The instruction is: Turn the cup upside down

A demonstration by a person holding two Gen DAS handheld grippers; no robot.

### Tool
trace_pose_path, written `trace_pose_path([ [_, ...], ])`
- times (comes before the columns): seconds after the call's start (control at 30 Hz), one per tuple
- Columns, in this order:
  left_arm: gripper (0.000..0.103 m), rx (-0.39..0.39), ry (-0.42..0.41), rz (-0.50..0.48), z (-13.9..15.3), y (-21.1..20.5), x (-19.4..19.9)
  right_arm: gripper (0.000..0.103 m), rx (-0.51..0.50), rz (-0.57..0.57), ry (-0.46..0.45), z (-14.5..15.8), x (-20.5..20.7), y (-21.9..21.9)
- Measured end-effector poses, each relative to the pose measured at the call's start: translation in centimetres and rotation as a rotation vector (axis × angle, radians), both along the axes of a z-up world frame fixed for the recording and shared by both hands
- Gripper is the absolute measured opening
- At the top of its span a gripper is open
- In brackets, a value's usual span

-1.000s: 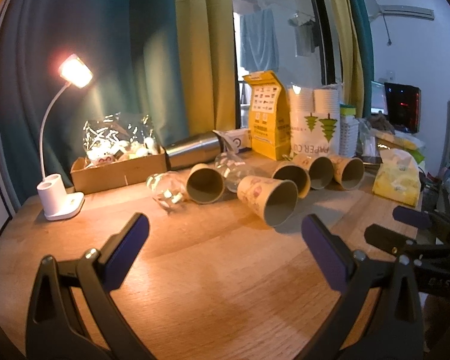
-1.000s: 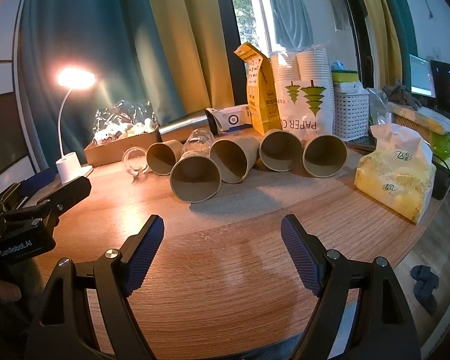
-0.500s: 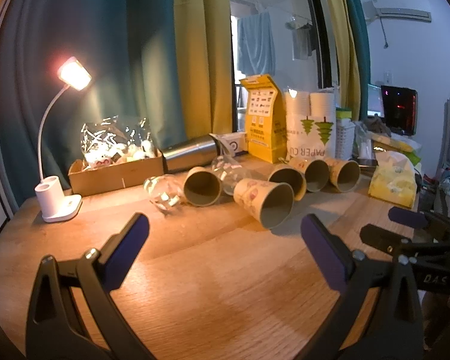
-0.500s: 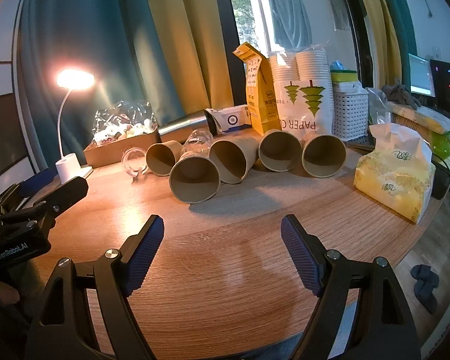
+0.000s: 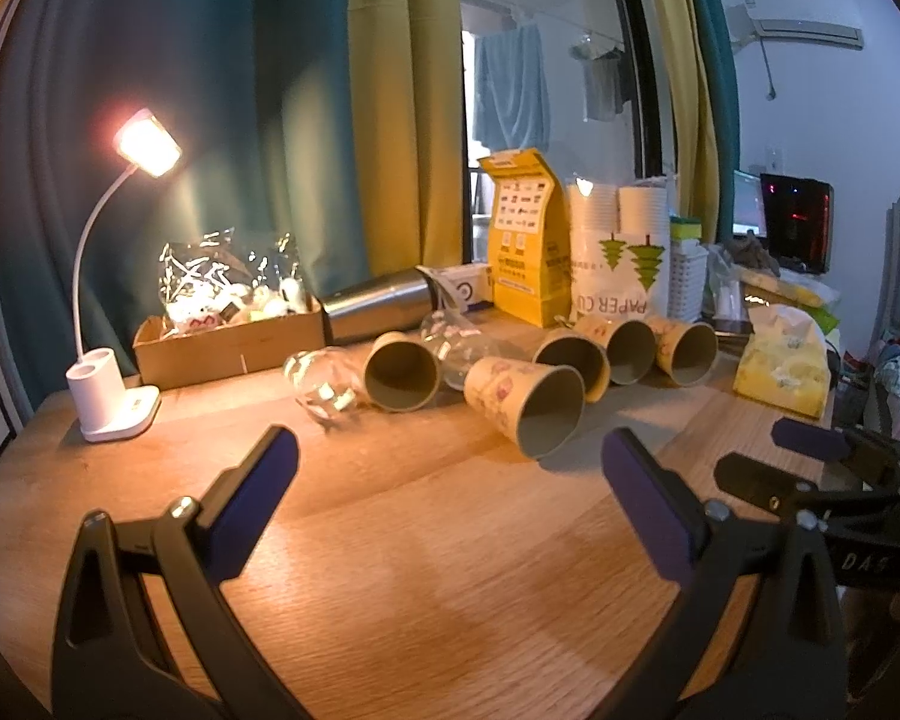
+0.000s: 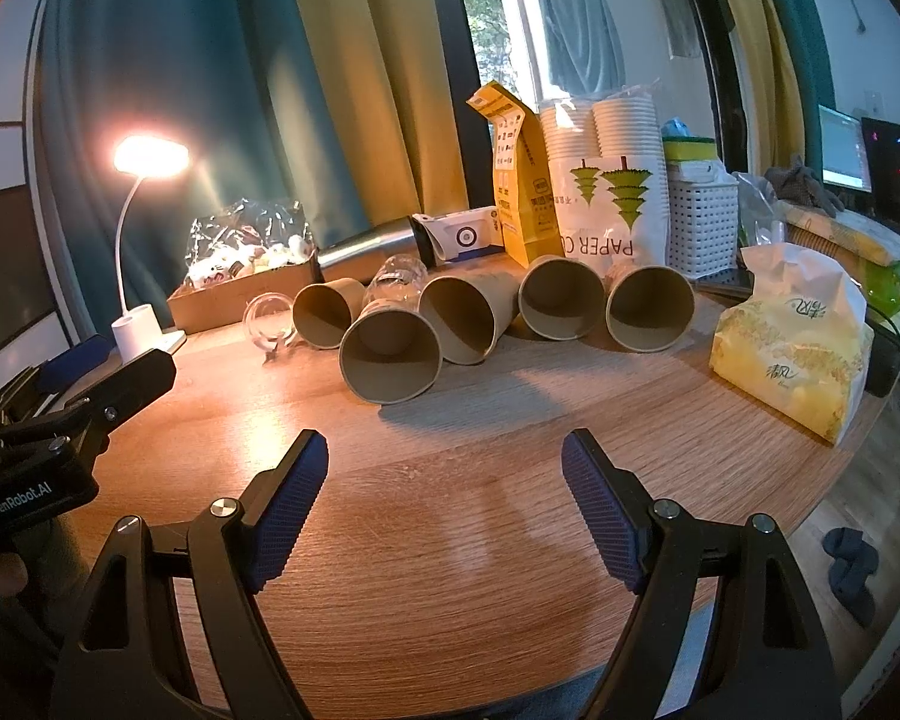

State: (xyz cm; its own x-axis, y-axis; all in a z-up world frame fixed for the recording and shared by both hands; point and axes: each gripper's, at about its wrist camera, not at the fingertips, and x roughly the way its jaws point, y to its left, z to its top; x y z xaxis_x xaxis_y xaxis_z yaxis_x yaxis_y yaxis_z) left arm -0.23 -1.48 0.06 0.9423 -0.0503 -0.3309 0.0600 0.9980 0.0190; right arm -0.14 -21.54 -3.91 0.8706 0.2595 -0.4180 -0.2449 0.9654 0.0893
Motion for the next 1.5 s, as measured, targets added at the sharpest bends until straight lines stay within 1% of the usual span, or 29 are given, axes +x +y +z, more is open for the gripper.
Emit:
trace_pose_path([
  [0.33,0.102,-0.004,0.002,0.002,0.0,0.2,0.1,0.083,0.001,-0.001,0.001,0.0,0.0,0.0],
  [0.53,0.102,0.026,-0.011,-0.036,0.1,-0.7,-0.1,0.083,0.001,0.000,0.004,0.1,-0.1,0.0],
  [0.73,0.102,0.017,-0.018,-0.062,0.2,-0.9,-0.3,0.083,0.002,0.000,0.005,0.1,0.0,0.0],
  [0.83,0.102,0.035,-0.017,-0.046,0.1,-1.2,-0.4,0.083,0.002,-0.001,0.003,0.1,0.1,-0.1],
  [0.93,0.102,0.041,-0.012,-0.047,0.1,-1.3,-0.4,0.083,0.002,-0.001,0.004,0.2,0.0,-0.1],
  [1.03,0.102,0.045,0.001,-0.025,0.1,-1.1,-0.3,0.083,0.002,-0.001,0.004,0.2,0.0,-0.1],
  [1.2,0.102,0.019,0.038,0.010,0.1,-0.2,0.2,0.083,0.002,-0.001,0.005,0.2,0.2,-0.2],
  [1.37,0.102,-0.001,0.103,-0.011,0.4,0.3,1.2,0.083,0.005,-0.001,0.009,0.0,0.2,-0.3],
  [1.4,0.102,-0.007,0.123,-0.017,0.7,0.4,1.7,0.083,0.007,-0.002,0.012,-0.1,0.3,-0.3],
  [1.5,0.102,-0.037,0.225,-0.040,2.0,0.4,4.0,0.083,0.007,-0.001,0.020,-0.3,0.5,-0.5],
])
